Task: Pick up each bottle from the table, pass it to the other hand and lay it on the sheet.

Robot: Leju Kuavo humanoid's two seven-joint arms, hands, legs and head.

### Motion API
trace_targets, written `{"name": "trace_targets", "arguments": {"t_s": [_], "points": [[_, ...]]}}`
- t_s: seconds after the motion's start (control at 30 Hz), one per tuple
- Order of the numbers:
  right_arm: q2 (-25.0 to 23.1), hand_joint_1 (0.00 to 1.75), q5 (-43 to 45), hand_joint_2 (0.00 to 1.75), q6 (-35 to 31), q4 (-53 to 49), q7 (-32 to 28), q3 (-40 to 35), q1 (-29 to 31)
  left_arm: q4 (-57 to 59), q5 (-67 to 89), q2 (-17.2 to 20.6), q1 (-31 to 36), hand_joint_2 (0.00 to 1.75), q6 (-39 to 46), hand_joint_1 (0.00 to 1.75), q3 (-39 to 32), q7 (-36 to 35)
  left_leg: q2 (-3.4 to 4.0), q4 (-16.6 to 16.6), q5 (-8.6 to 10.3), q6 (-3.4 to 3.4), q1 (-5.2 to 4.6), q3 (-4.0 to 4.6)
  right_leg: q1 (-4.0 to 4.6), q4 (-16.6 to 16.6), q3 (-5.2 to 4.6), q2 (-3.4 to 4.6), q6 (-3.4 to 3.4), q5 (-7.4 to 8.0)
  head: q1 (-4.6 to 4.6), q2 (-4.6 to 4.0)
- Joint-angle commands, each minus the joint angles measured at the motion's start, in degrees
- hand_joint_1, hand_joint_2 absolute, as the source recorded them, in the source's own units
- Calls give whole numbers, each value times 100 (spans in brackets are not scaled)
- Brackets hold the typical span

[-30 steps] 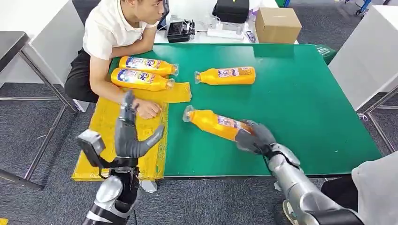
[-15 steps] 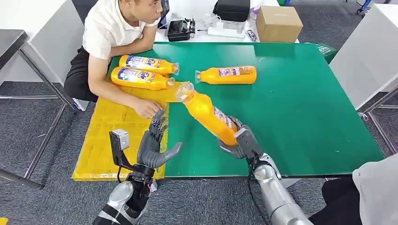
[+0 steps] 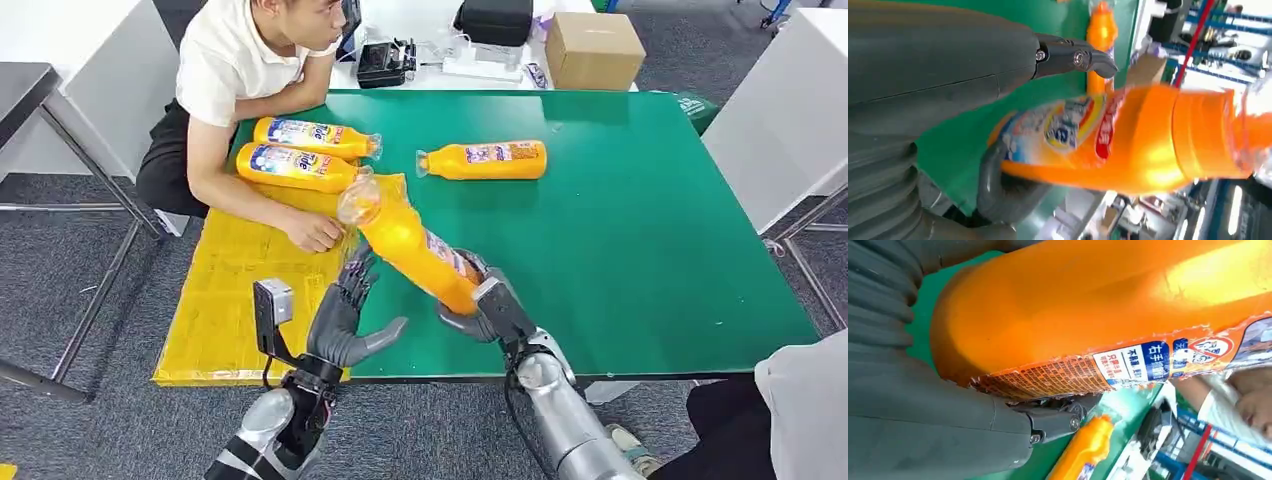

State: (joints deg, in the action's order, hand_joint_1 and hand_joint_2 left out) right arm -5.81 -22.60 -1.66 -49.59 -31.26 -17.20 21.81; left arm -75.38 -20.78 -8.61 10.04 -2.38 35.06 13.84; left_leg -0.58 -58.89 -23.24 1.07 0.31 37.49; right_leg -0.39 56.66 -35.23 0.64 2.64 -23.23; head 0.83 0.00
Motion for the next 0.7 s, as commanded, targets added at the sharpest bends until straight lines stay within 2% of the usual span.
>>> {"name": "trace_targets", "arguments": {"t_s": [0.03,0.23,0.3,0.33,0.7], "points": [[-175,175,-442,175,-213,826,-79,-1083,417,26,-434,54,197,175,-190,0,169,-211,14,2,-8,-6,2,-22,4,-1,18,6,-8,-4,-2,0],[-247,175,-690,175,-239,830,-362,-1667,299,-44,-1218,-306,353,175,-174,0,-84,-85,8,-1,-8,-4,2,-16,4,1,13,-1,-6,-6,0,0],[-256,175,-664,175,-387,896,-542,-1806,258,-144,-1317,-548,355,175,322,0,-209,107,-3,0,-8,-4,3,-21,5,-1,19,-11,-6,-9,0,0],[-240,175,-587,175,-354,901,-624,-1862,224,-184,-1627,-636,380,175,411,0,-223,-23,-5,-3,-7,-3,6,-14,7,-1,15,-11,-5,-8,2,0],[-383,175,-350,175,-380,1042,-735,-1916,208,-74,-1660,-564,612,175,532,0,94,135,-12,1,-7,-7,4,-21,5,0,21,-22,-9,-13,0,0]]}}
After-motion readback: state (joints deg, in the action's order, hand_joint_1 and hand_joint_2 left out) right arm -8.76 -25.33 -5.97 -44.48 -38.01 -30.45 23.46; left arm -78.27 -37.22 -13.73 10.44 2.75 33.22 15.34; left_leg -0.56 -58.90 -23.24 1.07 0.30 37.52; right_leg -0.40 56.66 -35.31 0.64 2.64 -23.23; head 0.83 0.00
